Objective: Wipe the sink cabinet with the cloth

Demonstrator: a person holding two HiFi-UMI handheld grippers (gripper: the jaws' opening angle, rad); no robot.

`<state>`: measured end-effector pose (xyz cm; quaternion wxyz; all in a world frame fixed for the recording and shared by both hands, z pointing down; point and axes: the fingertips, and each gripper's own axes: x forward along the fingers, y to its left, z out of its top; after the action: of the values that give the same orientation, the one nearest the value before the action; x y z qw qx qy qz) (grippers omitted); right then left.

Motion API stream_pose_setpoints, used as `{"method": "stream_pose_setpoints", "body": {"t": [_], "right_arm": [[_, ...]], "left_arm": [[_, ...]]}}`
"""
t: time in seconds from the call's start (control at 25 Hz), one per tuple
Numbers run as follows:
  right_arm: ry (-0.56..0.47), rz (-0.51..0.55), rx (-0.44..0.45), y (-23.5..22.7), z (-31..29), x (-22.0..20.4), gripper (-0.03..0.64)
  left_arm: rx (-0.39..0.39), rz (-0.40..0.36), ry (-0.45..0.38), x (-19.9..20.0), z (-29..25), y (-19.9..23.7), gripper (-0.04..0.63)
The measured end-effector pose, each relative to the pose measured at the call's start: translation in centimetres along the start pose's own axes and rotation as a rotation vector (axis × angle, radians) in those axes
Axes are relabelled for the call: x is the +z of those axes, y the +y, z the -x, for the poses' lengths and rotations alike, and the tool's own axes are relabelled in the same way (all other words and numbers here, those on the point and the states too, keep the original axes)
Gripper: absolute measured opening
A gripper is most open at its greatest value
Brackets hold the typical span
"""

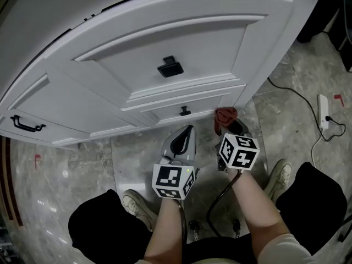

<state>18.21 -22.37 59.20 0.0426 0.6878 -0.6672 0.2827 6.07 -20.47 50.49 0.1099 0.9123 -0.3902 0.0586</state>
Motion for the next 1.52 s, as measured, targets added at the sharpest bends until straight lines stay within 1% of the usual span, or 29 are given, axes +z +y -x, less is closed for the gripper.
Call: {"method": "stream_pose_setpoints", "body": {"t": [0.16,0.28,0.4,0.52,0.6,0.68,0.72,0.84,0.92,1.04,1.2,1.52], "right_arm": [[-0.024,-0.004,-0.031,-1.6,1.1,1.0,0.081],[-0.063,-0.034,-0.047,-3.2,2.6,2.5,0.081],[-0.110,-0.072,-0.034,-3.2,4.7,4.6,0.081],[-0.168,-0.023,0.015,-0.8,7.5,6.9,0.081],[-0.211,0.032,0.055,1.4,9.6,8.3,0.081],[-0.246,0.064,0.089,3.3,11.7,9.5,0.081],[-0.257,0.063,0.105,4.1,12.8,9.9,0.081],[-0.272,0.018,0.151,6.4,15.9,10.3,0.081],[-0.289,0.019,0.177,8.0,18.2,10.5,0.082],[-0.320,0.067,0.199,9.7,21.5,10.5,0.081],[-0.362,0.159,0.178,10.7,25.8,9.9,0.082],[-0.406,0.184,0.165,12.3,34.7,7.4,0.081]], "left_arm": [[-0.023,-0.015,0.001,0.0,-0.8,-1.1,0.002],[-0.028,-0.026,-0.007,0.3,-0.6,-1.7,0.002],[-0.032,-0.040,-0.032,1.6,0.7,-2.7,0.000],[-0.018,-0.051,-0.115,5.2,3.0,-3.1,0.000],[0.005,-0.063,-0.184,8.1,4.8,-3.2,0.000],[0.028,-0.067,-0.241,10.7,6.7,-3.6,0.001],[0.037,-0.067,-0.263,11.8,7.7,-4.0,0.000],[0.050,-0.071,-0.324,14.5,10.7,-5.3,0.002],[0.049,-0.082,-0.352,15.6,12.5,-6.5,0.000],[0.053,-0.093,-0.370,16.0,15.2,-8.2,0.001],[0.076,-0.066,-0.379,15.4,19.3,-9.6,0.001],[0.104,-0.076,-0.392,14.7,28.0,-13.0,0.000]]}}
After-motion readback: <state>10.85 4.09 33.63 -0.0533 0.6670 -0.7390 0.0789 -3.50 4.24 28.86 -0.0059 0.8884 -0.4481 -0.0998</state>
